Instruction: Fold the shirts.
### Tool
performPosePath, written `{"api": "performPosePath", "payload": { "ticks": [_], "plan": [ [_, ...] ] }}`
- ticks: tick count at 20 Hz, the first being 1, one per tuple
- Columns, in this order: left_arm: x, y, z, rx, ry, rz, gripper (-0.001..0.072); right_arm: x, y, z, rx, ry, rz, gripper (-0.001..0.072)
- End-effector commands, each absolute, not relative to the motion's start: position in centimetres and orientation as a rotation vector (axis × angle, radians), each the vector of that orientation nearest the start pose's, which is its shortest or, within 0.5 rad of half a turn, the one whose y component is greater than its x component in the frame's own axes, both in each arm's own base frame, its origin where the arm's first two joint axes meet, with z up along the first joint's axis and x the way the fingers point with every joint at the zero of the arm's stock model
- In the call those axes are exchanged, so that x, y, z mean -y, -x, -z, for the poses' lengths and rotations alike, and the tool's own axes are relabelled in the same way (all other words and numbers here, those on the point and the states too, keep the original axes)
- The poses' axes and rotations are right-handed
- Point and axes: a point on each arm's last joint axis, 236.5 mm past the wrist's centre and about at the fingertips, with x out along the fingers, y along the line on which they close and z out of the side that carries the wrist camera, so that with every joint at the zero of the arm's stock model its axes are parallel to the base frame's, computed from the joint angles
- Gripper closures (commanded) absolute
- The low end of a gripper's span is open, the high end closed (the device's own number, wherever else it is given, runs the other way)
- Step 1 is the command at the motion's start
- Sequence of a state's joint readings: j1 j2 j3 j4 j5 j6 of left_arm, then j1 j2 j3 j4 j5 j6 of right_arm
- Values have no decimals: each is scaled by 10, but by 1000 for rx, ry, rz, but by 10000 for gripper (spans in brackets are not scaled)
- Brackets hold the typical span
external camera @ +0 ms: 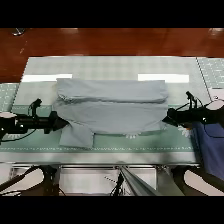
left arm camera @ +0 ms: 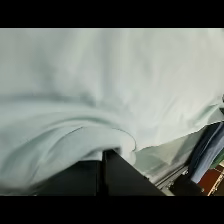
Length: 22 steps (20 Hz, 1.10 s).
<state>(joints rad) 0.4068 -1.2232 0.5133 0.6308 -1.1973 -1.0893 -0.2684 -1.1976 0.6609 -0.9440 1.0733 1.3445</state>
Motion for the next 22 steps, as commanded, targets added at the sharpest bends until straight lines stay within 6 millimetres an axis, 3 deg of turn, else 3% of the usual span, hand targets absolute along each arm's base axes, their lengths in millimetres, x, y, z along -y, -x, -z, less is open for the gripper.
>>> {"api": "performPosePath", "payload": {
  "ticks": [1, 3, 6, 11, 14, 17, 21, 22],
  "plan": [
    [58, -302, 29, -1261, 959, 398, 679, -40, -328, 42, -1319, -590, -192, 687],
    [42, -331, 9, -1183, 907, 381, 680, -39, -348, 22, -1297, -554, -238, 686],
    [30, -380, -2, -1123, 889, 325, 680, -33, -383, 18, -1270, -555, -247, 686],
    [65, -456, 7, -1136, 792, 423, 680, -28, -451, 30, -1209, -641, -250, 686],
    [63, -497, 8, -1126, 830, 398, 680, -27, -485, 29, -1175, -679, -274, 686],
    [48, -511, 29, -1182, 820, 320, 680, -23, -504, 40, -1178, -701, -265, 687],
    [42, -506, 59, -1246, 802, 279, 679, -22, -507, 66, -1218, -727, -250, 686],
    [44, -506, 62, -1249, 790, 290, 677, -23, -506, 72, -1229, -735, -249, 638]
  ]
}}
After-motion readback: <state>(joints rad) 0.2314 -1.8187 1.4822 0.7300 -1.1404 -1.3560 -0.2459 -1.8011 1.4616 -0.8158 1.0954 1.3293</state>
